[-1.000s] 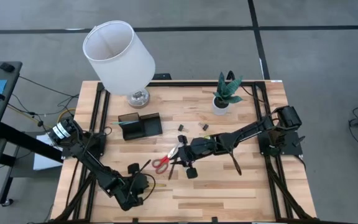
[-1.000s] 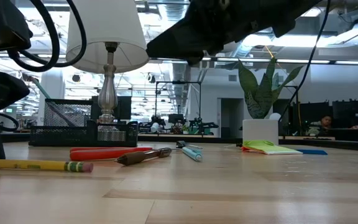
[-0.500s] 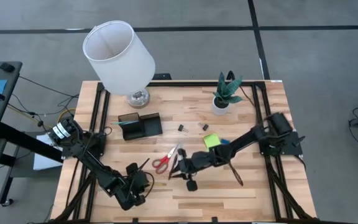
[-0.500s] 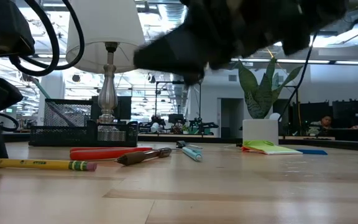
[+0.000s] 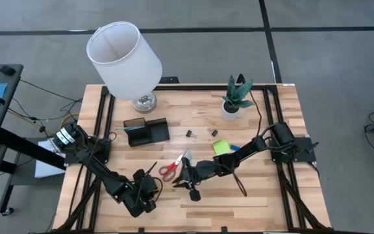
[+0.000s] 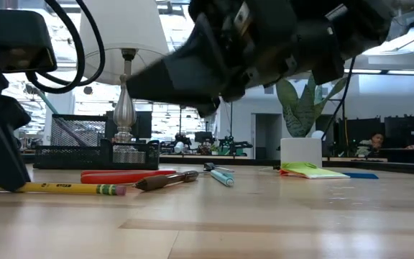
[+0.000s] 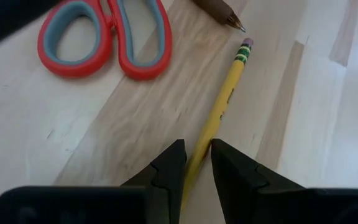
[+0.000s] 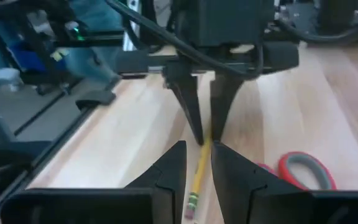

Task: Pick and place office supplies into organizer
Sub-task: Put the yellow pencil into the black desk organizer

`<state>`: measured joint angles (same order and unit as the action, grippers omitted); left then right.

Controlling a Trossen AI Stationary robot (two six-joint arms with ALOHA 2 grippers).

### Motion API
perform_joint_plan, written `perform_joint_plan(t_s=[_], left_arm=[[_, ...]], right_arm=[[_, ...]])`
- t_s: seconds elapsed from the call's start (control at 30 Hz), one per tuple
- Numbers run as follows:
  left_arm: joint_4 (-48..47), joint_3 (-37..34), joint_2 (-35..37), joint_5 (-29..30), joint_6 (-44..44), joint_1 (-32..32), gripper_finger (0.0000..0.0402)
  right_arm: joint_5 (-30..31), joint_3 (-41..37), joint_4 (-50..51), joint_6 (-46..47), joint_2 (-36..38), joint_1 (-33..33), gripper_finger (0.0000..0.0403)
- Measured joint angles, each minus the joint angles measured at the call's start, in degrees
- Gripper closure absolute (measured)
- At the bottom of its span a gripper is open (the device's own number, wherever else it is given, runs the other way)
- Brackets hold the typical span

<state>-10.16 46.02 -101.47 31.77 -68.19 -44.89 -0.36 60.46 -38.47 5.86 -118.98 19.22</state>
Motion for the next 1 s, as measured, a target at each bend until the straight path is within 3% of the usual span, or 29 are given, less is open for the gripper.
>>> perform_joint_plan(t_s=[0.23, 0.53, 0.77, 1.0], left_arm=[[0.44, 0.00, 0.00, -0.25, -0.56, 0.08, 0.0327], [0.55, 0.04, 0.00, 0.02, -1.39, 0.08, 0.0327], [0.62, 0.04, 0.00, 0.04, -1.41, 0.06, 0.0327], [0.62, 0.07, 0.00, 0.02, -1.41, 0.06, 0.0327]], right_arm=[[2.40, 3.35, 12.48, 5.10, -0.10, 2.37, 0.0333], [9.73, 4.88, 12.67, 5.82, -0.43, 5.79, 0.0333], [9.90, 5.28, 13.12, 7.54, -0.43, 6.17, 0.0333], [9.30, 5.28, 14.28, -0.26, -0.43, 5.75, 0.0333]])
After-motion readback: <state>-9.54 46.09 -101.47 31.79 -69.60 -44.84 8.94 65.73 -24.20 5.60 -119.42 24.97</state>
